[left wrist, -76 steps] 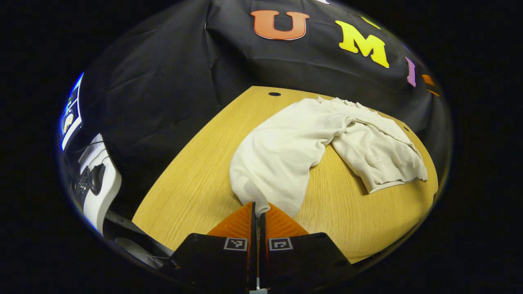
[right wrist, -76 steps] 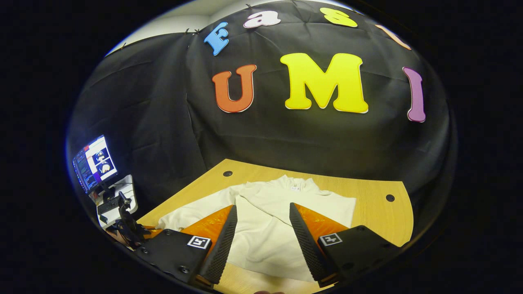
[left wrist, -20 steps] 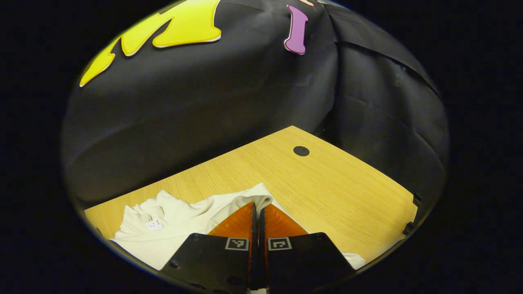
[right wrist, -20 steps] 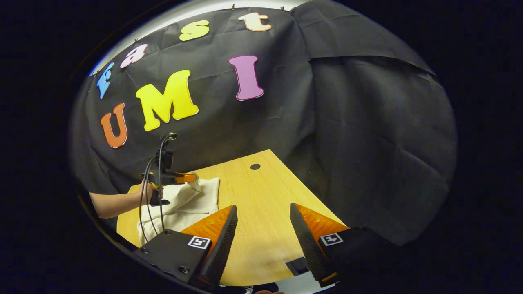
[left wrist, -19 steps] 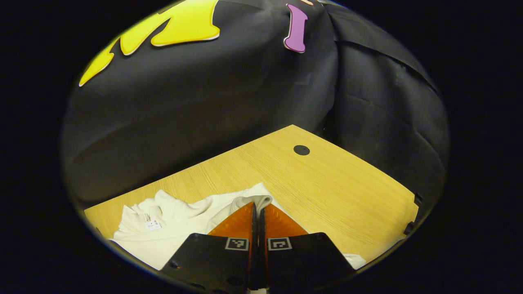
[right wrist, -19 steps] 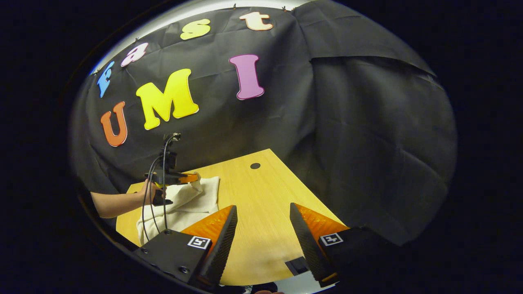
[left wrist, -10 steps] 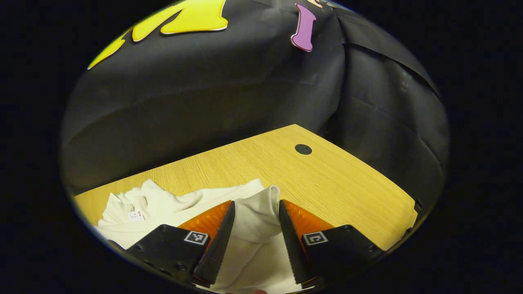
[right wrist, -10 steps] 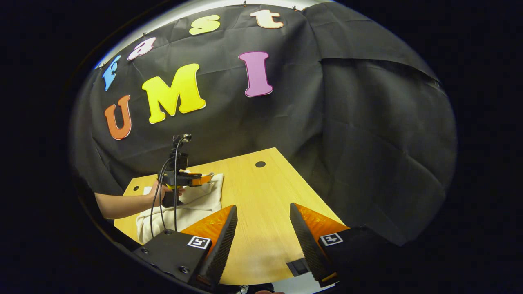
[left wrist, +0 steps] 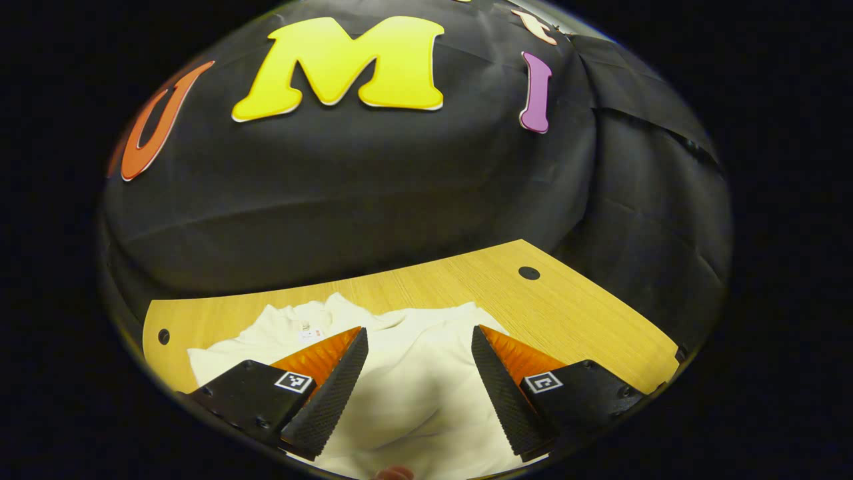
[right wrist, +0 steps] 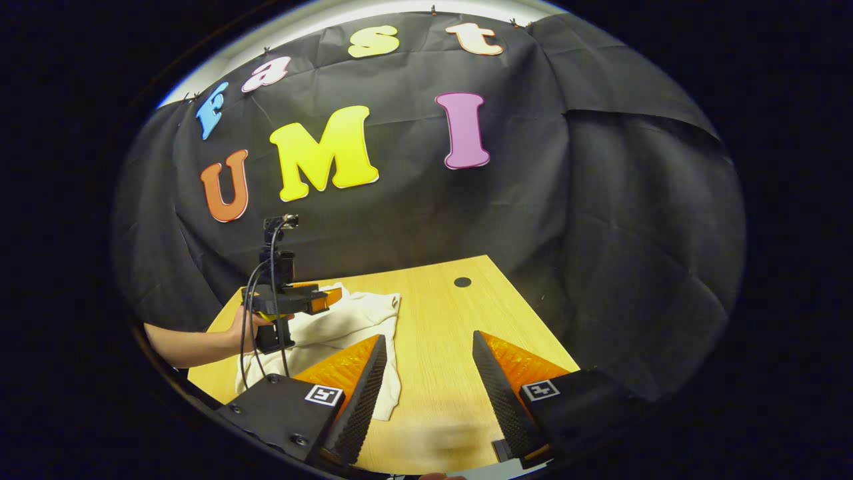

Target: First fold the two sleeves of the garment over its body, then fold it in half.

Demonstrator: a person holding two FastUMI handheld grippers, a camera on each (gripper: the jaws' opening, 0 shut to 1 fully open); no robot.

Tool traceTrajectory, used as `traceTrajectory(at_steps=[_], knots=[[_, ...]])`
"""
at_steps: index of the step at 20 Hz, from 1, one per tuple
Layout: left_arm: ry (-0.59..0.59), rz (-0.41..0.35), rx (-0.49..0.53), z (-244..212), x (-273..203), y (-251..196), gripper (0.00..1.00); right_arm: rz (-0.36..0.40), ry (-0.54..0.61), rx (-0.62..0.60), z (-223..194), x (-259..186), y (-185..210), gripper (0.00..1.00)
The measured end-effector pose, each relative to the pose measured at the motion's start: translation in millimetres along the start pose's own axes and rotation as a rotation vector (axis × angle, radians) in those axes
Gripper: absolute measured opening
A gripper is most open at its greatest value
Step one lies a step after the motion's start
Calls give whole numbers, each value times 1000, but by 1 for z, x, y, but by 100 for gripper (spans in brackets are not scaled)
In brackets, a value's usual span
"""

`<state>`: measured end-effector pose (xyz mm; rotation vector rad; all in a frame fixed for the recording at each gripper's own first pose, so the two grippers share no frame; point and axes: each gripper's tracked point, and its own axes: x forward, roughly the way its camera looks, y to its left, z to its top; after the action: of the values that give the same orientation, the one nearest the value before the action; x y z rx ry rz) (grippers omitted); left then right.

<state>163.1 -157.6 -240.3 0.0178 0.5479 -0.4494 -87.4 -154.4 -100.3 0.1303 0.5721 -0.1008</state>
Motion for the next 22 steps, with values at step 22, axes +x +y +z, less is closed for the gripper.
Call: traceTrajectory(at_steps=[22], knots=[[42,359,-159,-96,-235,101,99,173,157,-132,-64,87,87,85]])
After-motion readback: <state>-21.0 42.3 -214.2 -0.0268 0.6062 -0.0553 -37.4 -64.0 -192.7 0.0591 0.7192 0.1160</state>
